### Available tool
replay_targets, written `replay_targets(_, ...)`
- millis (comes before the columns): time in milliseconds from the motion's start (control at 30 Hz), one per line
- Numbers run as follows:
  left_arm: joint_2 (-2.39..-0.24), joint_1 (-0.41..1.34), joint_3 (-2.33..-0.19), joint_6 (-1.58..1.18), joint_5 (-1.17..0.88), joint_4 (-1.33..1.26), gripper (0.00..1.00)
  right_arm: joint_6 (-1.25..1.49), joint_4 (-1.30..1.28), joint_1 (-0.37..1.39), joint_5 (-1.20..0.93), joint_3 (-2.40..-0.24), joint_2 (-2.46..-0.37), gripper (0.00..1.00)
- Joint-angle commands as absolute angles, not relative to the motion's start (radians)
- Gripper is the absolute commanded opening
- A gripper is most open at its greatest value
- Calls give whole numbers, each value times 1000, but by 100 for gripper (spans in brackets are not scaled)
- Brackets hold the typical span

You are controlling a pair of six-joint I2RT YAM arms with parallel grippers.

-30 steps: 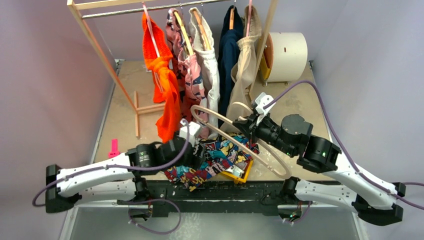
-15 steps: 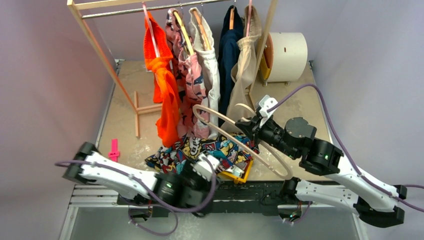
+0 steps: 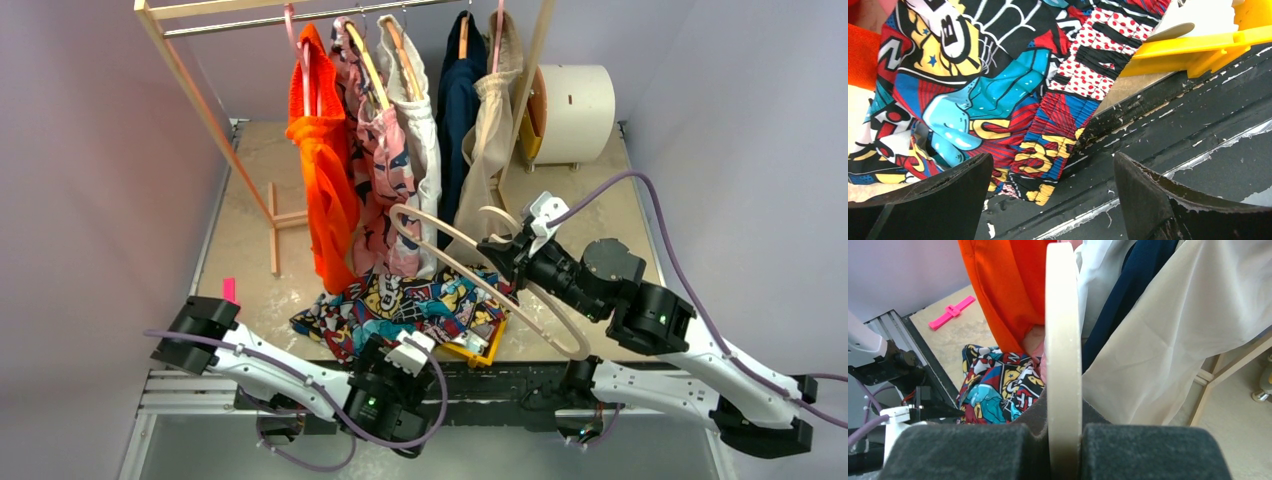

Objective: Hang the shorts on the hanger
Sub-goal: Hang the shorts on the hanger.

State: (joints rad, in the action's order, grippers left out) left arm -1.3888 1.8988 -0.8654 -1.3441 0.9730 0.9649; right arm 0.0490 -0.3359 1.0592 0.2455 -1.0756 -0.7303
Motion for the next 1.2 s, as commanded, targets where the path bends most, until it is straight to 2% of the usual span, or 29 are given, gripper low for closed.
replay_targets(0,-1455,1904,-860,-1378,967,913,90,32,-261,1057,272,-1077,-714,0)
replay_targets(200,-1506,1900,-820,-1383,935,860,92,29,-258,1058,274,-1079,-718,0)
replay_targets(300,-1520,1875,-787,-1411,916,848,87,28,-259,1057,273,-1084,-721,0)
replay_targets(367,-1521,1851,-766,-1422,901,842,79,28,-261,1057,272,-1087,-722,0)
replay_targets(567,-1466,1836,-805,-1475,964,952,36,26,-263,1057,271,-1095,-731,0)
replay_targets(767,-1318,1836,-899,-1530,1059,1131,2,16,-267,1058,268,-1114,-738,0)
replay_targets(1000,-1060,1835,-1043,-1589,1223,1356,0,6,-280,1057,229,-1201,-743,0)
replay_targets(1167,-902,1827,-1131,-1561,1345,1418,0,-9,-292,1057,218,-1261,-749,0)
